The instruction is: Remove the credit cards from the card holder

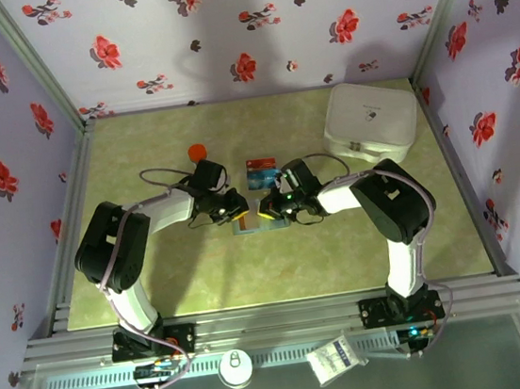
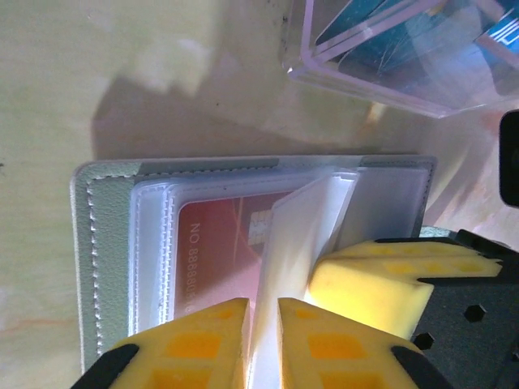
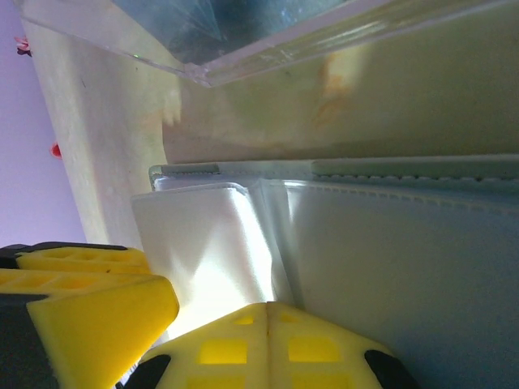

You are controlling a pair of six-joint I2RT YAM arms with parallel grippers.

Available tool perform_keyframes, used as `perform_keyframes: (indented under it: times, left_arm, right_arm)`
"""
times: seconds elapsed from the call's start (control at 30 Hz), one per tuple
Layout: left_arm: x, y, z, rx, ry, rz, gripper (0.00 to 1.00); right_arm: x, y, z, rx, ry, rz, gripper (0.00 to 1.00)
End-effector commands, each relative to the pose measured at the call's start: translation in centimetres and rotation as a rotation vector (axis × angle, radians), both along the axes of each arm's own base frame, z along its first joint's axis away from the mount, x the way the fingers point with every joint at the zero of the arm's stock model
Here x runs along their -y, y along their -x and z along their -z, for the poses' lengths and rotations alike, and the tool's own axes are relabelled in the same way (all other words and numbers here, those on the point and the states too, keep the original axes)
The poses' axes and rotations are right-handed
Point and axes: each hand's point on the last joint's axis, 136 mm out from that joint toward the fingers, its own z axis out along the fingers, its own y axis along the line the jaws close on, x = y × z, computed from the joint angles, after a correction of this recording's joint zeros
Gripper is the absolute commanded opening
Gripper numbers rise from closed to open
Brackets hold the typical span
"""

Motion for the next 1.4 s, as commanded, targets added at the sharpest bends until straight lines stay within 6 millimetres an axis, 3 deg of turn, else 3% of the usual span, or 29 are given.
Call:
perform_keyframes:
  times: [0.0, 0.3, 0.6, 1.37]
  left_arm:
    - [0.6, -0.1, -1.5, 0.026, 0.04, 0.002, 0.15]
    - [1.9, -0.1, -3.7, 0.058, 0.045, 0.052, 0.14]
    - [4.1, 0.1, -3.5, 0.053, 0.033, 0.112, 0.13]
    - [7.9, 0.0, 0.4, -0.016, 0.037, 0.17, 0.11]
  right_arm:
    - [0.6, 0.2, -0.5, -0.009, 0.003, 0.02, 0.08]
    - [2.3, -0.6, -3.7, 0.082, 0.061, 0.069, 0.13]
    - [5.6, -0.9, -6.5, 0.158, 0.139, 0.112, 0.13]
    - [8.0, -0.1, -6.4, 0.153, 0.175, 0.143, 0.13]
